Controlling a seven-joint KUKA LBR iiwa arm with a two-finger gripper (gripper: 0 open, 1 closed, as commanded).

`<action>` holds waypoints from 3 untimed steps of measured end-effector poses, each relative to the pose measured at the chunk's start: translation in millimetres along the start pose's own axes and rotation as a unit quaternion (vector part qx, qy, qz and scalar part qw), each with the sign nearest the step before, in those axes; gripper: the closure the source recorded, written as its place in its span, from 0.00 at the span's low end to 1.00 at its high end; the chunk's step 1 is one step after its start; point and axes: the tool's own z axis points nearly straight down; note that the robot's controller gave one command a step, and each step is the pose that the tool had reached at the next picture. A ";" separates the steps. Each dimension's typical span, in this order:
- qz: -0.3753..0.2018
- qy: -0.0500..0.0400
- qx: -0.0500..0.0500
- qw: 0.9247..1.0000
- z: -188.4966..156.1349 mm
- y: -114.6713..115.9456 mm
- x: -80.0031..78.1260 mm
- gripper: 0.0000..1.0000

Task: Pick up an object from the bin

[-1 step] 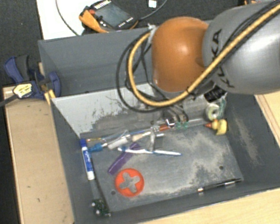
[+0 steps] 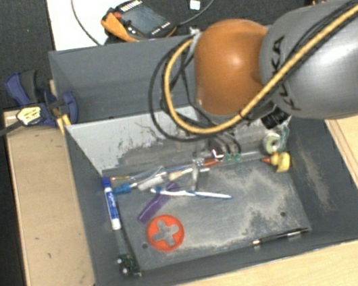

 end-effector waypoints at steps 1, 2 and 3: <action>0.053 0.002 0.000 0.999 125.7 -28.7 -1.7 0.00; 0.175 -0.007 -0.003 0.984 66.9 -15.6 -10.4 0.00; 0.151 0.000 -0.001 0.989 94.5 8.0 3.0 0.00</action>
Offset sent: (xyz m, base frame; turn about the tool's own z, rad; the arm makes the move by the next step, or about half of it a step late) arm 0.0091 -0.0156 -0.0685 0.3537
